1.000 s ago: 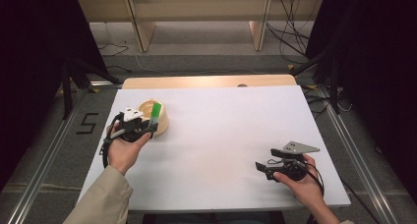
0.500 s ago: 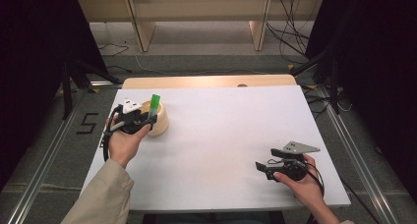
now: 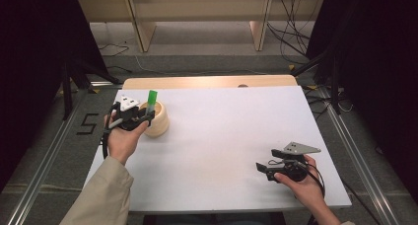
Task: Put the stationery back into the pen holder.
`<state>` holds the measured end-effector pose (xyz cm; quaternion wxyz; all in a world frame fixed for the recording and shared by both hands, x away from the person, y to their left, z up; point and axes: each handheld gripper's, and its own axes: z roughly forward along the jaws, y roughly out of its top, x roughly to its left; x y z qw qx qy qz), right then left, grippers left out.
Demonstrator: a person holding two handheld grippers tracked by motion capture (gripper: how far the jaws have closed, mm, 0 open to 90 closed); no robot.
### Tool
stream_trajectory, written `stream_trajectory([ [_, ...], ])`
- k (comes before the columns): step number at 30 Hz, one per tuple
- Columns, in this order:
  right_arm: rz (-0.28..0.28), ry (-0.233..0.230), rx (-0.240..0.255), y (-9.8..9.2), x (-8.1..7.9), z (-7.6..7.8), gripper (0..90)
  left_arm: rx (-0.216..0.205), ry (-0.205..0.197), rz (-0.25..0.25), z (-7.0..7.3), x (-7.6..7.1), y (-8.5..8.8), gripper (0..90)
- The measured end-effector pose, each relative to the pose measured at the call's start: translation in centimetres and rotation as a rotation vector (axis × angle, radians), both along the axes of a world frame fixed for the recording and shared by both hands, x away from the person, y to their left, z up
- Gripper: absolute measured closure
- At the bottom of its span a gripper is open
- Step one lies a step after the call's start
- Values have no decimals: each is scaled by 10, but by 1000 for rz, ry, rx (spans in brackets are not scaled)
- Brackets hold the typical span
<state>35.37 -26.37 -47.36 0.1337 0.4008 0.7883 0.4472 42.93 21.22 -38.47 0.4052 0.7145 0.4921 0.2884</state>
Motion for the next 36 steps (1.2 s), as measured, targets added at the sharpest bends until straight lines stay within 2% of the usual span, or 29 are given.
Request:
stream_trajectory([
  [23,0,0,0,0,0,0,167,-5,-75,14,-2,15,2,662],
  [36,-1,1,0,0,0,0,167,9,-119,19,-6,22,3,662],
])
